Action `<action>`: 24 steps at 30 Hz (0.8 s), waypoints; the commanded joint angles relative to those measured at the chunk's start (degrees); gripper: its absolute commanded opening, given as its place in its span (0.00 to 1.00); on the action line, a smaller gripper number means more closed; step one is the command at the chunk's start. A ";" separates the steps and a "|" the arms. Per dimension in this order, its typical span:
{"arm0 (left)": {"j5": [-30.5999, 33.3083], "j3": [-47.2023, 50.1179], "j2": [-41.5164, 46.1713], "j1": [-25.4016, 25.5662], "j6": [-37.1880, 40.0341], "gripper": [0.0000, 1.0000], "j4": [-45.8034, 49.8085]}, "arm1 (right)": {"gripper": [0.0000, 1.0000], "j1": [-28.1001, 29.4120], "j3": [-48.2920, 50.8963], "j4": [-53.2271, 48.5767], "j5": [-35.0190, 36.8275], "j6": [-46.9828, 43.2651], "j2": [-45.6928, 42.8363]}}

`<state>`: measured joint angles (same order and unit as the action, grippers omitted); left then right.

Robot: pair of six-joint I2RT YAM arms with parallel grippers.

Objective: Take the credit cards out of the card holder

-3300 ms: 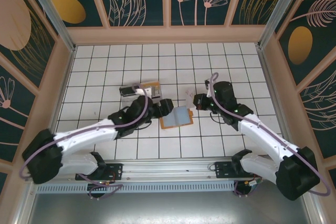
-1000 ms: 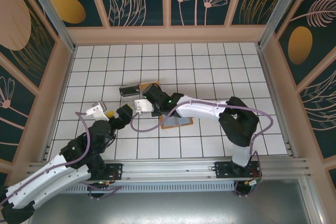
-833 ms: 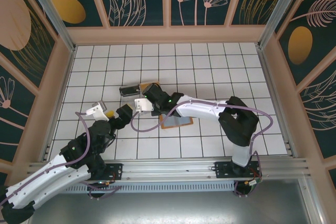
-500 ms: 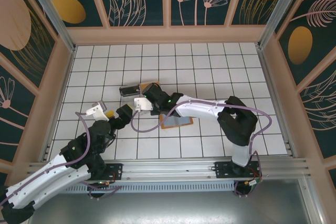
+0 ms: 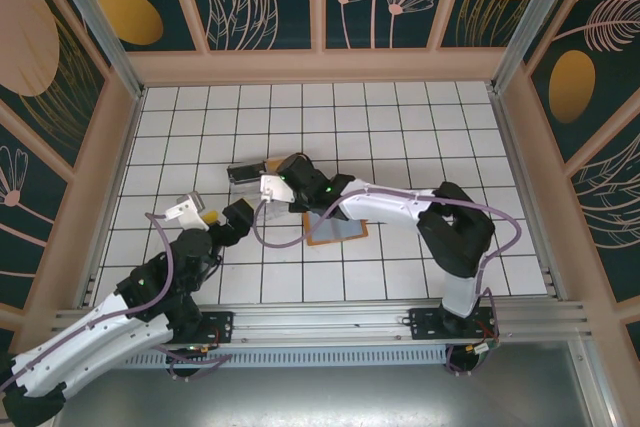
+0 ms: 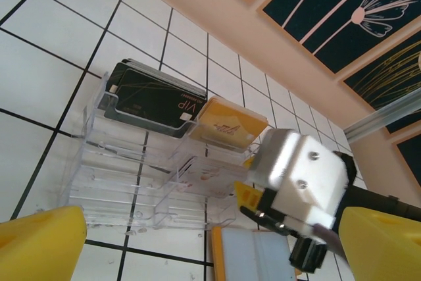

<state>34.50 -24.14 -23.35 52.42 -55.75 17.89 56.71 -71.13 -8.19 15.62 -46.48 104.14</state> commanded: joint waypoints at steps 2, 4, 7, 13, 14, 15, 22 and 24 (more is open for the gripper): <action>-2.82 0.08 -2.80 -0.11 0.71 0.98 -1.71 | 0.28 -1.18 5.32 5.49 1.20 11.65 -10.45; -4.34 0.06 -4.66 -0.04 0.68 0.99 -3.07 | 0.28 -2.17 8.49 6.61 1.26 18.52 -14.58; -7.16 -0.12 -8.32 -0.05 0.56 0.99 -6.16 | 0.27 -4.97 13.48 6.90 -1.28 32.01 -20.67; -14.87 -0.28 -19.24 -0.04 -1.19 0.93 -13.92 | 0.27 -9.77 24.51 7.15 -6.32 52.53 -30.90; -16.05 -0.29 -21.27 -0.05 -1.67 0.92 -15.25 | 0.27 -10.37 26.08 6.98 -6.55 55.36 -32.15; -16.86 -0.29 -22.82 -0.09 -2.09 0.90 -16.23 | 0.27 -10.83 27.42 6.79 -6.82 57.59 -33.09; -22.94 -0.22 -34.11 -0.04 -5.34 0.79 -25.30 | 0.27 -16.09 35.98 6.34 -14.54 73.16 -35.06; -24.69 -0.61 -37.55 -0.05 -6.16 0.77 -27.13 | 0.28 -16.22 38.17 7.51 -14.49 74.76 -34.97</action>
<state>13.65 -24.16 -58.08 52.45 -59.88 -3.51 40.86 -35.35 -1.83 4.73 20.21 70.08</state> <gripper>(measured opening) 0.772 0.275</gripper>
